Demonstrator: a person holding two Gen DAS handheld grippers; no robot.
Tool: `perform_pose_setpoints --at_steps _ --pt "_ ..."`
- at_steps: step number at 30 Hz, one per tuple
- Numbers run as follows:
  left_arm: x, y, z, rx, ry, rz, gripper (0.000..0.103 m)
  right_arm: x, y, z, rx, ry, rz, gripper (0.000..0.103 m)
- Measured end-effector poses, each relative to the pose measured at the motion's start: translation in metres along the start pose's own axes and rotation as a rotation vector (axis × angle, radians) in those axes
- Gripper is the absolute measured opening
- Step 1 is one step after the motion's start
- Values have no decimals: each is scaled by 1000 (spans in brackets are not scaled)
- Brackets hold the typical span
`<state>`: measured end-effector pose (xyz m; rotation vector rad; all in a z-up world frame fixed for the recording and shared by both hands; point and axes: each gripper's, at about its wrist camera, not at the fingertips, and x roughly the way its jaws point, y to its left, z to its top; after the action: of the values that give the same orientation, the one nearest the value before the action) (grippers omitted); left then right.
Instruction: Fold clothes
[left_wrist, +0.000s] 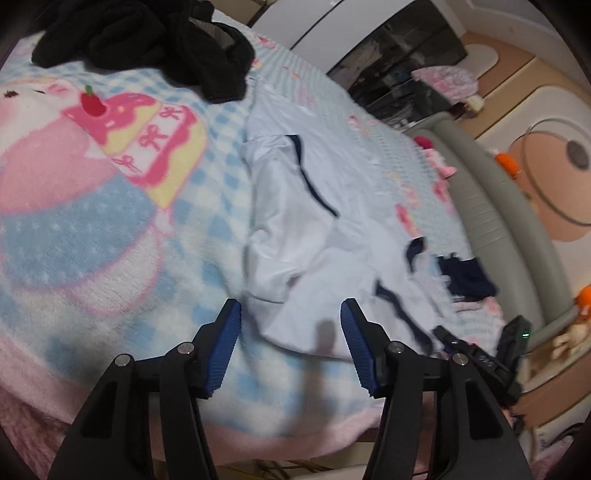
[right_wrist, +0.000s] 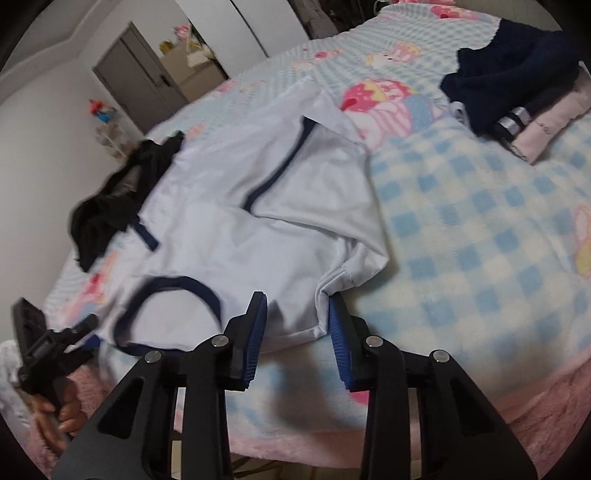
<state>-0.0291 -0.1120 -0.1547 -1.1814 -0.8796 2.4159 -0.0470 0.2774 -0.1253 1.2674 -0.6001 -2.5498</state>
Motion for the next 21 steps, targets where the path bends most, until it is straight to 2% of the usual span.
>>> perform_pose_setpoints --at_steps 1,3,4,8,9,11,14,15,16,19,21 --pt "0 1 0 -6 2 -20 57 -1 0 0 23 3 50 36" --pt "2 4 0 -20 15 -12 57 2 -12 0 140 16 144 36" --pt "4 7 0 -37 21 -13 57 4 -17 -2 180 20 145 36" --pt "1 9 3 -66 5 -81 57 6 -21 -5 163 27 17 34" --pt "2 9 4 -61 11 -74 57 6 -22 -5 171 23 -6 34" --pt "5 12 6 -58 17 -31 57 6 -24 -5 187 15 -51 34" --pt "6 17 7 -44 15 70 45 -2 -21 -1 157 -15 -111 35" --pt "6 15 7 -36 14 77 45 -5 -20 0 147 -25 -130 37" --pt "6 14 6 -30 14 82 45 -6 -23 1 169 -32 -100 38" --pt "11 13 4 -49 35 16 45 -6 -42 1 278 -40 26 38" --pt "11 15 5 -54 34 1 46 -1 -59 0 368 -30 108 37"
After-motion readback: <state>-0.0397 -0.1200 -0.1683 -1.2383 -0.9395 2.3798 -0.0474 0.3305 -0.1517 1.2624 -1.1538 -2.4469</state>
